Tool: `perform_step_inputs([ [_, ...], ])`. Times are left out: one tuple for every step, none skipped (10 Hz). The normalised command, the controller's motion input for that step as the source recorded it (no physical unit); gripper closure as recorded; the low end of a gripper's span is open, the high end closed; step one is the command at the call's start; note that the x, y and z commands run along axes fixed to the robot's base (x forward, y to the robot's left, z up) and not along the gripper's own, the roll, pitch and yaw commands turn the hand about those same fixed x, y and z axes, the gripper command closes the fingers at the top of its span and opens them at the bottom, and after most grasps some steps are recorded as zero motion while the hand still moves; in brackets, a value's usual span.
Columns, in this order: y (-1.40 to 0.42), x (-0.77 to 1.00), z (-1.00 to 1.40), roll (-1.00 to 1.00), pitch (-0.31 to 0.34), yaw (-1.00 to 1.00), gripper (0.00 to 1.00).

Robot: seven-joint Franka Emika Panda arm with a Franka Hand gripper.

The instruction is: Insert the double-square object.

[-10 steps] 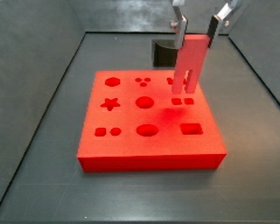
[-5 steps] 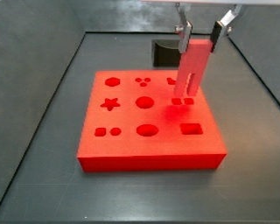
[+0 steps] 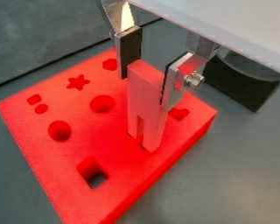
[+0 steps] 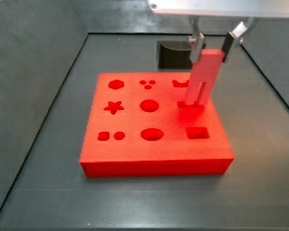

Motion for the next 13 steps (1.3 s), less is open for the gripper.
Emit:
perform_step_inputs([
  [0.0,-0.19,-0.08,0.05,0.037,-0.08,1.0],
  [0.0,-0.24,0.0,0.0,0.0,-0.07,1.0],
  [0.0,-0.32,0.0,0.0,0.0,-0.11,1.0],
  [0.0,-0.09,0.0,0.0,0.0,-0.03,1.0],
  [0.0,0.03,-0.01,0.0,0.0,0.0,1.0],
  [0.0,0.14,-0.07,0.01,0.0,0.0,1.0],
  [0.0,0.11,-0.12,0.03,0.0,0.0,1.0],
  [0.0,0.0,-0.19,0.06,0.0,0.0,1.0],
  [0.0,0.06,-0.34,0.1,0.0,0.0,1.0],
  [0.0,0.01,-0.6,0.15,0.0,0.0,1.0],
  [0.0,0.06,-0.73,0.14,0.009,0.0,1.0],
  [0.0,0.11,-0.82,0.1,0.009,0.0,1.0],
  [0.0,0.15,-0.83,0.09,0.016,0.0,1.0],
])
